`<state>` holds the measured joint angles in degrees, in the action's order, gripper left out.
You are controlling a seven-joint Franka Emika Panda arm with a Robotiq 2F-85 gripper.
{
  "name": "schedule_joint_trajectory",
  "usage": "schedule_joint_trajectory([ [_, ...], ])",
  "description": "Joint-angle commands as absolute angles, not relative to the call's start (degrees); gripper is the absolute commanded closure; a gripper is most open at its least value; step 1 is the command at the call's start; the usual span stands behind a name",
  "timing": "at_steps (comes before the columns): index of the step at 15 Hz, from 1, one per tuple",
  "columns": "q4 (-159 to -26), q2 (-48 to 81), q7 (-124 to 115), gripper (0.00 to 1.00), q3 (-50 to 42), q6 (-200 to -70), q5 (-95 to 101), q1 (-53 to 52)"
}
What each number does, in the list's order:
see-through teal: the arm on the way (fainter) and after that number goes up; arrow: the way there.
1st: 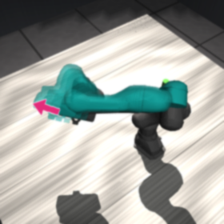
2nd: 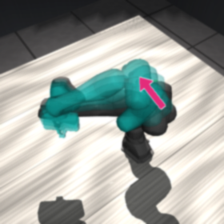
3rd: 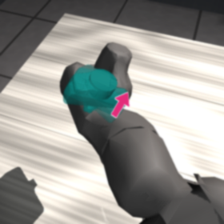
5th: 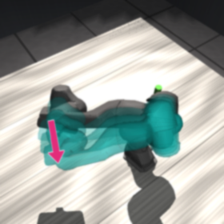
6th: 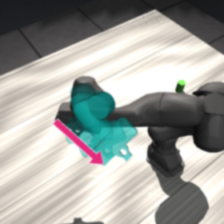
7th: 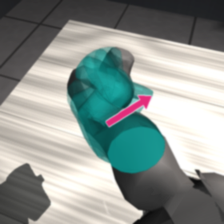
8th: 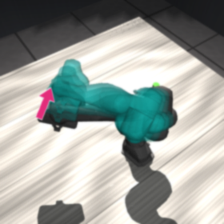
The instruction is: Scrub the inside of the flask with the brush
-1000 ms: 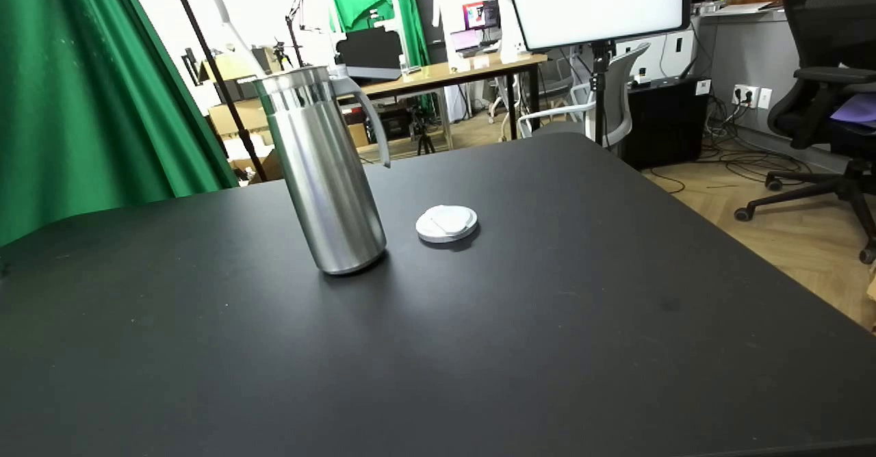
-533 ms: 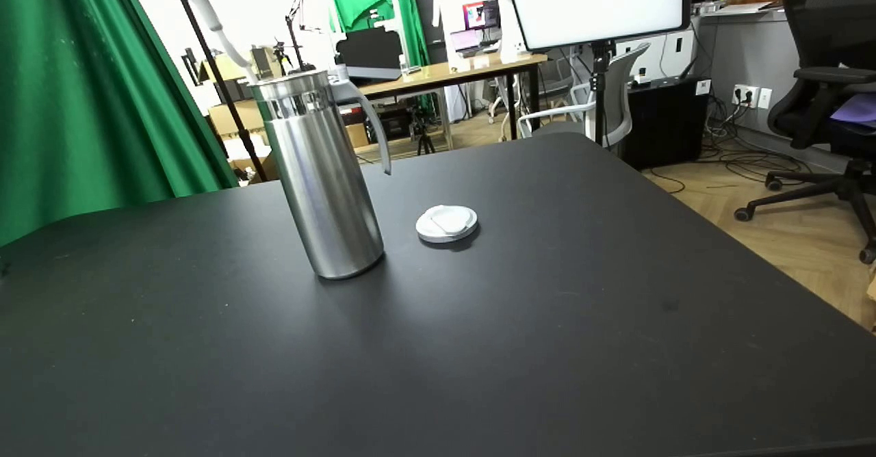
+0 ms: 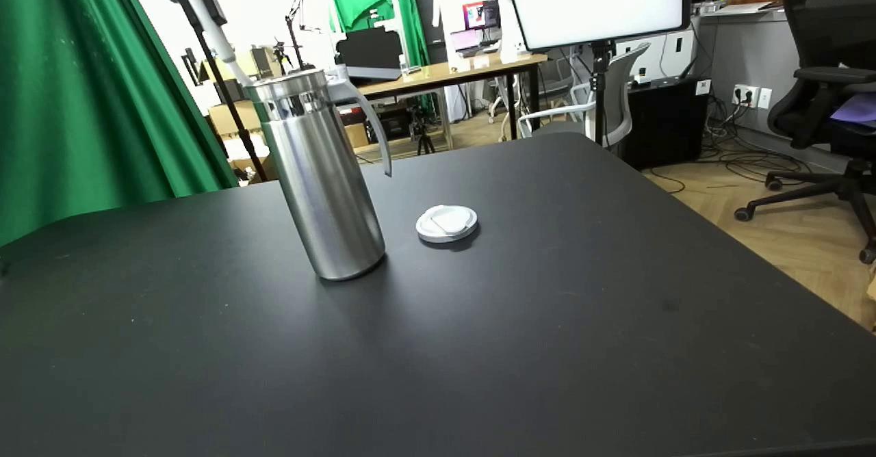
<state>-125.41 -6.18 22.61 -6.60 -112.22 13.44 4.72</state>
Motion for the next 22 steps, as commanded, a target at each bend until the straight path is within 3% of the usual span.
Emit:
schedule_joint_trajectory([
  [1,-124.9,-8.6,22.8,0.96,-6.6,-110.8,12.7,4.9],
  [13,-125.6,-18.1,23.5,0.96,-7.5,-108.9,12.6,4.5],
  [22,-123.0,-11.5,29.7,0.96,-13.1,-110.6,9.3,6.3],
])
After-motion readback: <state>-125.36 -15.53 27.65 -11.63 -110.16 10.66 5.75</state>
